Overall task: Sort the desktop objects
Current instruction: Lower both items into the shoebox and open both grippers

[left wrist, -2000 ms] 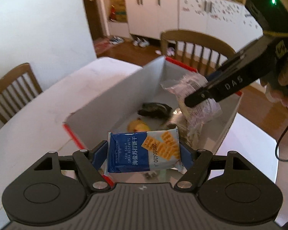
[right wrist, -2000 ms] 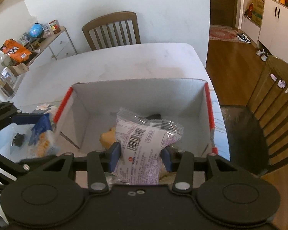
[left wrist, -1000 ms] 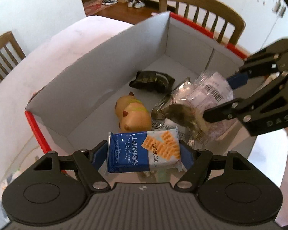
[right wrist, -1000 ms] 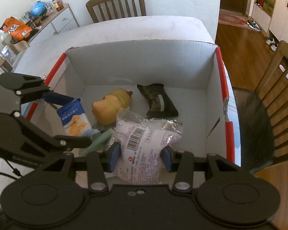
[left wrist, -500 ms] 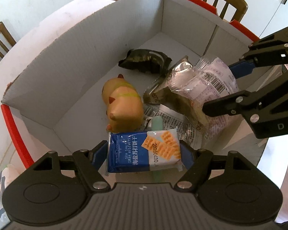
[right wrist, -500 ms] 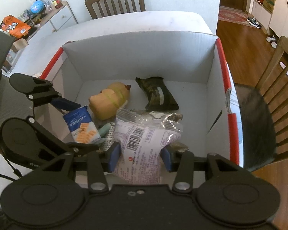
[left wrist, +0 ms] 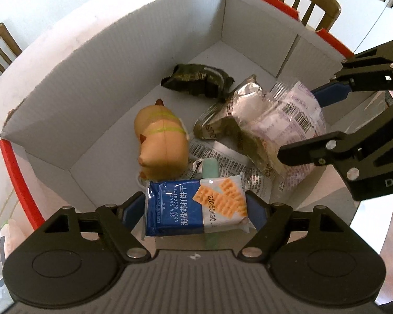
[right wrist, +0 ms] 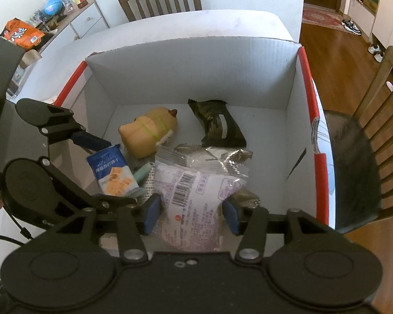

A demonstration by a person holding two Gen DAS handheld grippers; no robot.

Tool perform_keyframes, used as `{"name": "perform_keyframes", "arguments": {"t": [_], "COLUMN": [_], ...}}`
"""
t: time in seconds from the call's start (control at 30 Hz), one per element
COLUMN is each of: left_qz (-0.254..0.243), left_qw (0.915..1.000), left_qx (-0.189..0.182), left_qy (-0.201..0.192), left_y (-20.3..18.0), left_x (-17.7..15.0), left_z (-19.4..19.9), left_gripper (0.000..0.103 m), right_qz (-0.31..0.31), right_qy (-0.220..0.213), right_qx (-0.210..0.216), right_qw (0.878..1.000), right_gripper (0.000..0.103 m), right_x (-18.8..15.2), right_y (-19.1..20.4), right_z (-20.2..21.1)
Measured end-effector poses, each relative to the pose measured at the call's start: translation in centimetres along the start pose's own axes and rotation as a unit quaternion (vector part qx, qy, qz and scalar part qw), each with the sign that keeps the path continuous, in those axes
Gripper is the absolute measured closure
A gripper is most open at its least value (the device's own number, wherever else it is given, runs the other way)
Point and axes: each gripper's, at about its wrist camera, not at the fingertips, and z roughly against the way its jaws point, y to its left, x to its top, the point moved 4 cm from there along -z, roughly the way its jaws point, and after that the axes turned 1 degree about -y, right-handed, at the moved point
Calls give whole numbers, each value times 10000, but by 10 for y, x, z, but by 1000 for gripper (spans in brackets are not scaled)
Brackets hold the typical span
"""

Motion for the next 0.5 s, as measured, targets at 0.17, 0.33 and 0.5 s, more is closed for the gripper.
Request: {"name": "perform_keyframes", "arguments": {"t": [0.17, 0.33, 0.5], "left_qz": [95, 248, 128], "left_qw": [9998, 9990, 9993], "left_qx": [-23, -277, -174], "left_qy": [-145, -235, -303], "left_y": [-1, 1, -6], "left_x": [2, 4, 3], "left_z": [11, 19, 19], "left_gripper": [21, 3, 0], "right_qz": [44, 41, 69], "right_qy": [-153, -398, -495], "right_qx": [46, 74, 131], "right_qw": [9999, 9992, 9987], "right_gripper": [36, 29, 28], "right_x": [2, 8, 13], "right_y": [1, 1, 5], "right_z": [12, 29, 36]}}
